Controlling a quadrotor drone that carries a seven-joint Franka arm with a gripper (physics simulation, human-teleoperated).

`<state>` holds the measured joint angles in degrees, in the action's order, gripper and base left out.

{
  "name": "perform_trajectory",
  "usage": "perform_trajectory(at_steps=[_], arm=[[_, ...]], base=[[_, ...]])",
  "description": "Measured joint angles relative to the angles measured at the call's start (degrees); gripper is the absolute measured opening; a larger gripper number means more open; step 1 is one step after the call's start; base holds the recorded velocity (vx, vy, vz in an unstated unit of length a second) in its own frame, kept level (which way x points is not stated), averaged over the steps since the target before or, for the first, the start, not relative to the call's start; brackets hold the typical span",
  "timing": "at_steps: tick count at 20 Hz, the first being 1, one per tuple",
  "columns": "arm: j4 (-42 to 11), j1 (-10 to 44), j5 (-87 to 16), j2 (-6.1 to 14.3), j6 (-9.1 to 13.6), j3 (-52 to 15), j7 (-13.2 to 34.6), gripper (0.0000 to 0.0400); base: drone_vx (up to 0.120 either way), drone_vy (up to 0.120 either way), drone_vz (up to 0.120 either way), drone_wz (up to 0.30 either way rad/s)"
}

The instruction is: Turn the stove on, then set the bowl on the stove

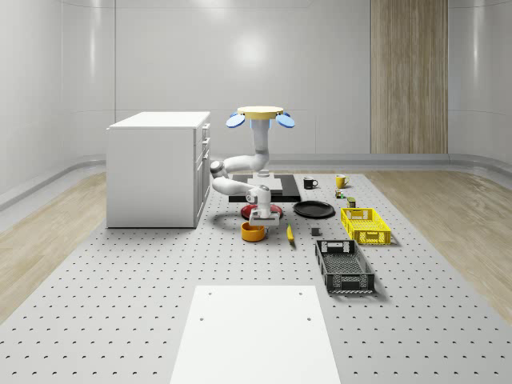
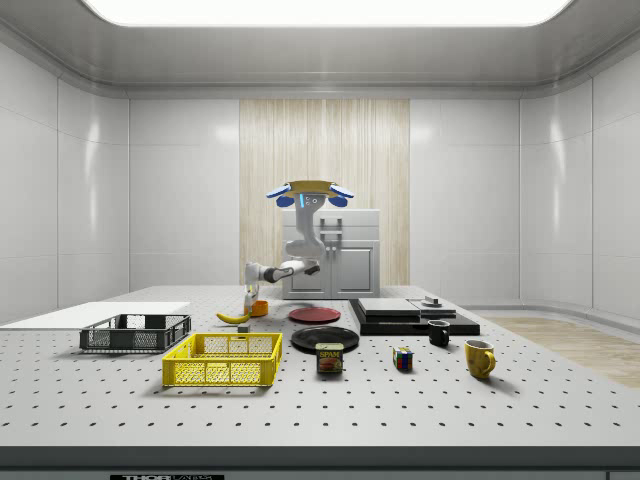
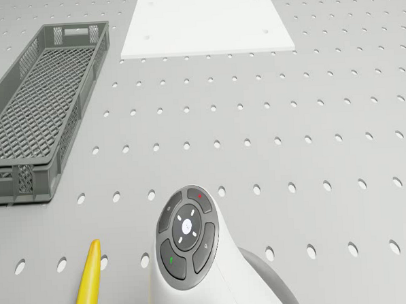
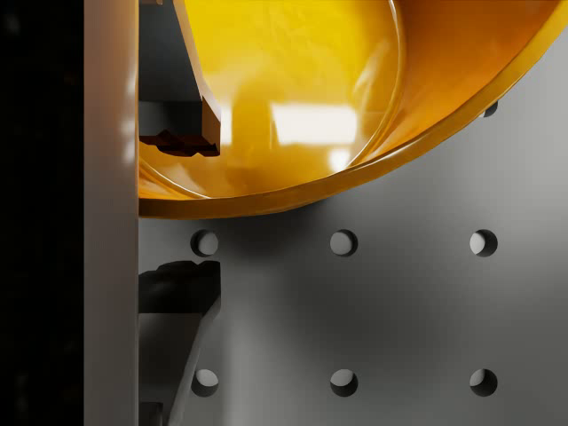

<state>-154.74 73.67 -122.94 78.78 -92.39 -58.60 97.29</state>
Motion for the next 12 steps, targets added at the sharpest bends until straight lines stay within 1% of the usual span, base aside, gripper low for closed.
perform_trajectory(at_steps=[3,6,9,12], arm=[[0.00,-0.07,-0.04,-0.09,0.08,0.01,-0.06,0.0125],[-0.36,-0.25,0.45,-0.13,0.51,-0.55,-0.07,0.0112],[-1.17,-0.56,1.69,-0.09,1.38,-1.91,0.01,0.0105],[-1.74,-0.76,2.66,-0.05,2.00,-2.96,0.08,0.0103]], base=[[0.000,0.000,0.000,0.000],[0.000,0.000,0.000,0.000],[0.000,0.000,0.120,0.000],[-0.107,0.107,0.120,0.000]])
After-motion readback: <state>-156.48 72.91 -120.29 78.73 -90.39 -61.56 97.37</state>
